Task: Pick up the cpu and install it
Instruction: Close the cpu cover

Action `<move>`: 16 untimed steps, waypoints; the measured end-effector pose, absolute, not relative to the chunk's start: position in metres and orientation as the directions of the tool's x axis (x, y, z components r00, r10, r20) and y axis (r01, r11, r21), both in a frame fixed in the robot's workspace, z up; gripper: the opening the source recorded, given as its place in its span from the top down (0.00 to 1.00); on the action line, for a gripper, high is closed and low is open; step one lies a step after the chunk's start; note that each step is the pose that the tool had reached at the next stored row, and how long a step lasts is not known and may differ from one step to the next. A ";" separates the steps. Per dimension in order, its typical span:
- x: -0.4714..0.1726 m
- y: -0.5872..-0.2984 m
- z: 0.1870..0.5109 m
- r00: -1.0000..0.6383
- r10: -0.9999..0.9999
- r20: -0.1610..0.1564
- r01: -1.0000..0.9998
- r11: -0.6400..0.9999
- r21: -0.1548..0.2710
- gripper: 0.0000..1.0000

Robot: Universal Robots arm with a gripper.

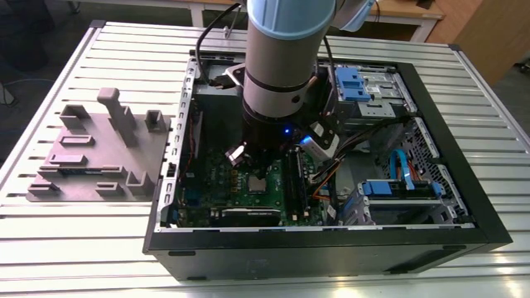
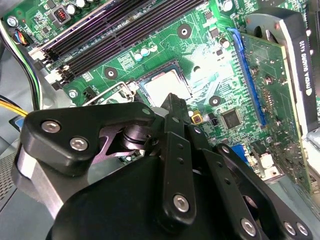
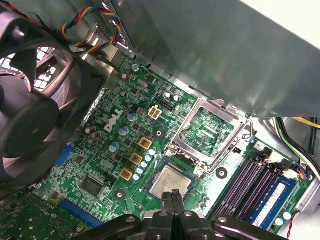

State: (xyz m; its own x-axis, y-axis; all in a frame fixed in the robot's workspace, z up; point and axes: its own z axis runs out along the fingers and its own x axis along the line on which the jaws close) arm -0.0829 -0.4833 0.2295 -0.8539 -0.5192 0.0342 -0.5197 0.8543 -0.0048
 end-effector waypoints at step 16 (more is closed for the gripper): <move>-0.083 -0.483 0.229 -0.771 -0.636 0.034 -0.636 0.772 -0.005 0.89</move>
State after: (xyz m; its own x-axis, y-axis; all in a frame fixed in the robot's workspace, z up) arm -0.0829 -0.4833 0.2291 -0.7712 -0.6356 0.0344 -0.6361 0.7716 -0.0048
